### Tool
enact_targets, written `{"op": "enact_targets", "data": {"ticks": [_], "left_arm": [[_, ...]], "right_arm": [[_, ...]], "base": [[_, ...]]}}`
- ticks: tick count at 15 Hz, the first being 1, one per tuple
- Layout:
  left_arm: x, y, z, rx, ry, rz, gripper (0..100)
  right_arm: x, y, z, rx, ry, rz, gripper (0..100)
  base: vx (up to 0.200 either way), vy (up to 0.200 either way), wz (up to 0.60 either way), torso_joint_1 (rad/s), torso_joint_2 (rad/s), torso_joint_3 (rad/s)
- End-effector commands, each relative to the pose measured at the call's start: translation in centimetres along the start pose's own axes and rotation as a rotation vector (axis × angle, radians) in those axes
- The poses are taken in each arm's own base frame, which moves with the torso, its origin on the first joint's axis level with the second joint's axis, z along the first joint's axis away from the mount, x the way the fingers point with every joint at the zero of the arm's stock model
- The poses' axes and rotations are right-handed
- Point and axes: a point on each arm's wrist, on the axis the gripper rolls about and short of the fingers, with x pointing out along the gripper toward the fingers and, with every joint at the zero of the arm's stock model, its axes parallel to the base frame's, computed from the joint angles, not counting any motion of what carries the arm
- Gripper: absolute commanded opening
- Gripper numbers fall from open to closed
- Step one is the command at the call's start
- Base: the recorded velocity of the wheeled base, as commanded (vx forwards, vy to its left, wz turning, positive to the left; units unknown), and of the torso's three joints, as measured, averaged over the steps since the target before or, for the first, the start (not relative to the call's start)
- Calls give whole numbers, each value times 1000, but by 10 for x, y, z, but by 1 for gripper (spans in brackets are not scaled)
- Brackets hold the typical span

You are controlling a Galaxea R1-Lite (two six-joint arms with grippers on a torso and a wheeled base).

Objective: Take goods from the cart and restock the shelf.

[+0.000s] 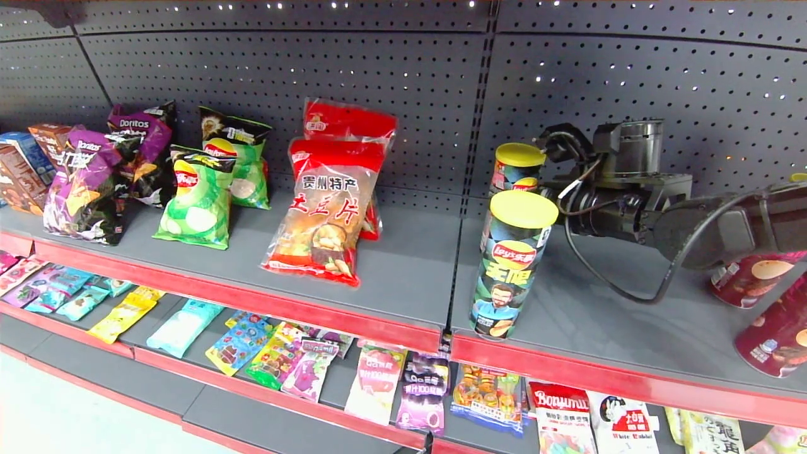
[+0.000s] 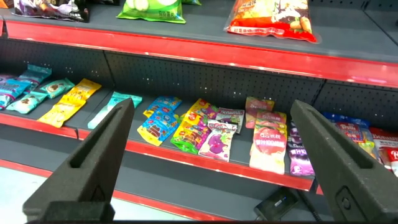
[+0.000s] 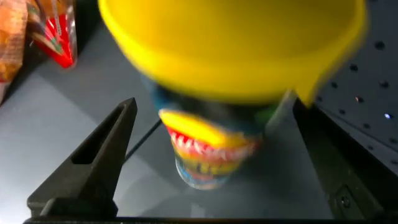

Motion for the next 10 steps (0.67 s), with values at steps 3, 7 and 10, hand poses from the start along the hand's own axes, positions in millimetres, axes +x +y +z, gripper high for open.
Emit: {"op": "enact_targets", "data": {"ticks": [3, 7, 10], "left_arm": [[0, 0, 0, 0, 0, 0, 100], [0, 0, 0, 0, 0, 0, 100], [0, 0, 0, 0, 0, 0, 100]], "right_arm": [[-39, -8, 0, 15, -5, -27, 100], [-65, -21, -9, 33, 10, -74, 100], [-89, -22, -25, 39, 43, -91, 100]], "base": [[0, 0, 0, 0, 0, 0], [0, 0, 0, 0, 0, 0], [0, 0, 0, 0, 0, 0]]}}
